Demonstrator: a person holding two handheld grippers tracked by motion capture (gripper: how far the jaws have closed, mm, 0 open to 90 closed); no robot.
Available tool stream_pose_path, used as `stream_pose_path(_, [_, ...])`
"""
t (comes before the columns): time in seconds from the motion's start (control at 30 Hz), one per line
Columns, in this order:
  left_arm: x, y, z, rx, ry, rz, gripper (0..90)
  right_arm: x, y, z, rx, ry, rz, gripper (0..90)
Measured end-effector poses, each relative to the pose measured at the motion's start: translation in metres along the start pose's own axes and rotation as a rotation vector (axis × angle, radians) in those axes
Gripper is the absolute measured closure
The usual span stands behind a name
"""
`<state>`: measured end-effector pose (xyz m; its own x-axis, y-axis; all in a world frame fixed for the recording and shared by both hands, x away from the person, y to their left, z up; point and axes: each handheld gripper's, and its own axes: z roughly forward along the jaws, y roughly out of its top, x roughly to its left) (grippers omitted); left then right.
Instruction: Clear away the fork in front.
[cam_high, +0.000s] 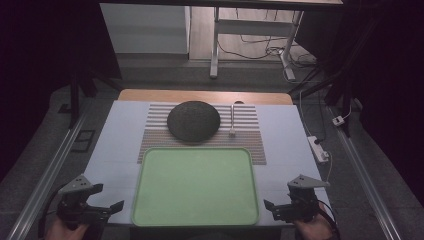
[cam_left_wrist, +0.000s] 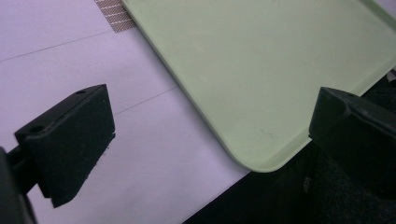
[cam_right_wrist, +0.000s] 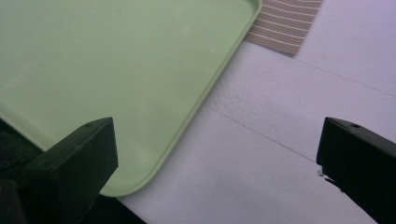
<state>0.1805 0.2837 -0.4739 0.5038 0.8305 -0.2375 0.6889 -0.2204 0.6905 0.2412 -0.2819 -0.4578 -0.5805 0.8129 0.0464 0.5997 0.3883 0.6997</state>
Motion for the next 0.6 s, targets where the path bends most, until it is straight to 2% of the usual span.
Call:
stream_pose_path(0.17, [0.0011, 0.0002, 0.0007, 0.006, -0.015, 0.0, 0.9, 0.0, 0.0001, -0.0001, 0.0, 0.008, -0.004, 0.0])
stream_pose_path(0.33, [0.0006, 0.0008, 0.0015, 0.014, -0.016, 0.006, 1.2, -0.0033, 0.0003, 0.0002, 0.005, 0.033, 0.028, 0.0])
stream_pose_path(0.6, [0.0013, 0.0011, 0.0017, 0.018, -0.015, -0.001, 1.1, -0.0043, 0.0007, 0.0017, 0.02, 0.049, 0.031, 0.0])
